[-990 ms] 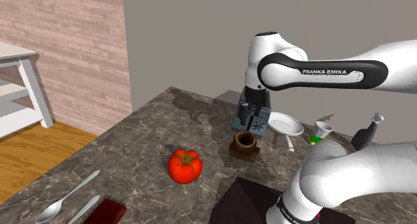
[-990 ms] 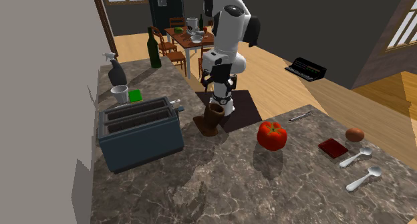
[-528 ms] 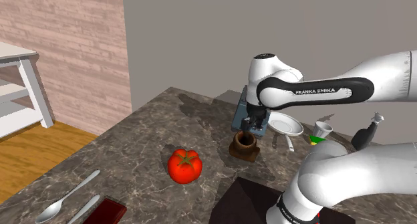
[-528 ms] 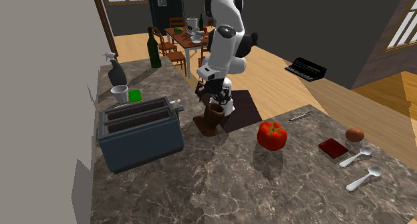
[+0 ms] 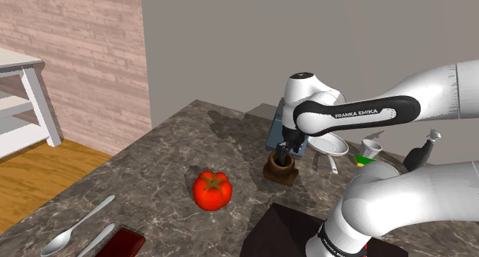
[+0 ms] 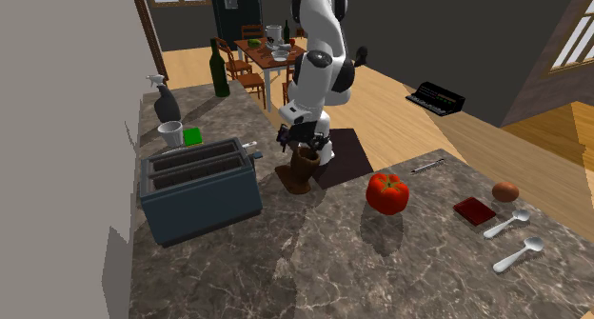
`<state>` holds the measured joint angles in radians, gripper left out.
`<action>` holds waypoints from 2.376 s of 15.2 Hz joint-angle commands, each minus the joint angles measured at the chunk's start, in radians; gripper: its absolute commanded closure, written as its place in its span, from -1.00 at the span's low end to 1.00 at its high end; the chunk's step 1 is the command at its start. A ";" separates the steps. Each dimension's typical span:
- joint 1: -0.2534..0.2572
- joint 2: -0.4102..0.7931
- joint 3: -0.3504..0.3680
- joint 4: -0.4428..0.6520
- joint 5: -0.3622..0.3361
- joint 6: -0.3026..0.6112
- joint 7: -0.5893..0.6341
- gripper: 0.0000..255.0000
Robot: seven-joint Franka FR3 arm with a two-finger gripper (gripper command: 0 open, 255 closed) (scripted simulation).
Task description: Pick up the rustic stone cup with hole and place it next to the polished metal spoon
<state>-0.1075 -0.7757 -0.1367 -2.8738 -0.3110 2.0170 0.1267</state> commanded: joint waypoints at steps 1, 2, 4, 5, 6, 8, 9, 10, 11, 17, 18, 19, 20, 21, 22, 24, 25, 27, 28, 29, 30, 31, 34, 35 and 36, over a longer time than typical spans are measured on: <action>-0.001 0.001 -0.001 -0.001 -0.001 0.003 0.000 -1.00; -0.001 0.001 -0.001 -0.001 -0.001 0.003 0.000 -1.00; -0.001 0.001 -0.001 -0.001 -0.001 0.003 0.000 -1.00; -0.001 0.001 -0.001 -0.001 -0.001 0.003 0.000 -1.00; -0.001 0.001 -0.001 -0.001 -0.001 0.003 0.000 1.00; -0.001 0.001 -0.001 -0.001 -0.001 0.003 0.000 1.00; -0.001 0.001 -0.001 -0.001 -0.001 0.003 0.000 1.00; -0.001 0.001 -0.001 -0.001 -0.001 0.003 0.000 1.00; -0.001 0.001 -0.001 -0.001 -0.001 0.003 0.000 1.00; 0.002 -0.013 0.002 0.018 0.005 -0.031 -0.006 1.00; 0.003 -0.020 0.004 0.028 0.008 -0.047 -0.009 1.00; 0.004 -0.026 0.006 0.039 0.011 -0.064 -0.012 1.00; 0.005 -0.032 0.008 0.049 0.014 -0.080 -0.015 1.00; 0.006 -0.038 0.009 0.060 0.017 -0.096 -0.018 1.00; 0.007 -0.043 0.011 0.071 0.020 -0.111 -0.020 1.00; 0.009 -0.051 0.014 0.093 0.025 -0.142 -0.026 1.00; 0.010 -0.055 0.016 0.104 0.028 -0.157 -0.028 1.00; 0.011 -0.062 0.020 0.128 0.032 -0.186 -0.034 1.00; 0.012 -0.064 0.021 0.140 0.035 -0.201 -0.036 1.00; 0.013 -0.067 0.023 0.152 0.037 -0.215 -0.038 1.00; 0.013 -0.069 0.024 0.164 0.039 -0.229 -0.041 1.00; 0.014 -0.070 0.026 0.176 0.041 -0.243 -0.043 1.00; 0.016 -0.074 0.031 0.215 0.047 -0.284 -0.050 1.00; 0.016 -0.074 0.032 0.228 0.049 -0.297 -0.053 1.00; 0.017 -0.075 0.034 0.241 0.050 -0.311 -0.055 1.00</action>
<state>-0.0909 -0.8487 -0.1041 -2.6486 -0.2620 1.7225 0.0751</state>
